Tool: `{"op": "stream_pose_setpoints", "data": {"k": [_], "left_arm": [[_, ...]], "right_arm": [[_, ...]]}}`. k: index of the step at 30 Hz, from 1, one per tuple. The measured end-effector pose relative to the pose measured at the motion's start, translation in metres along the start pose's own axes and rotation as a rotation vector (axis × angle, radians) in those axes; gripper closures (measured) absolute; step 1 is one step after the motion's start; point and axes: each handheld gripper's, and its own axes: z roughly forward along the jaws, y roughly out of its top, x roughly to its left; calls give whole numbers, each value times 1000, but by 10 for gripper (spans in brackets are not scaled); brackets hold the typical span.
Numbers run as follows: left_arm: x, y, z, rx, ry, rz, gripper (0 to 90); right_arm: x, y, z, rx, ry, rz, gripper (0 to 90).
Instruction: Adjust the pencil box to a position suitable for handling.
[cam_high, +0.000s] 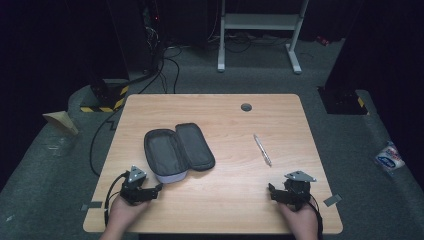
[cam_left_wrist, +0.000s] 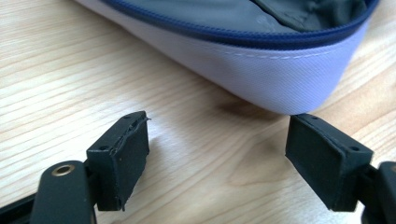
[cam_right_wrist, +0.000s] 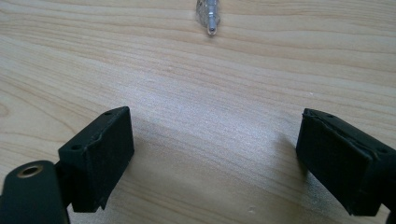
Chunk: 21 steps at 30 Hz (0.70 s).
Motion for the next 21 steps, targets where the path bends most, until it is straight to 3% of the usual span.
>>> {"op": "stream_pose_setpoints", "data": {"k": [4, 12, 21], "left_arm": [[5, 2, -12, -60, -28, 4, 313], [4, 3, -22, -81, -43, 33, 324], [1, 8, -37, -149, -32, 39, 317]], "right_arm": [[0, 0, 0, -1, 0, -2, 111], [0, 0, 0, 0, 0, 0, 111], [0, 0, 0, -5, 3, -6, 124]]}}
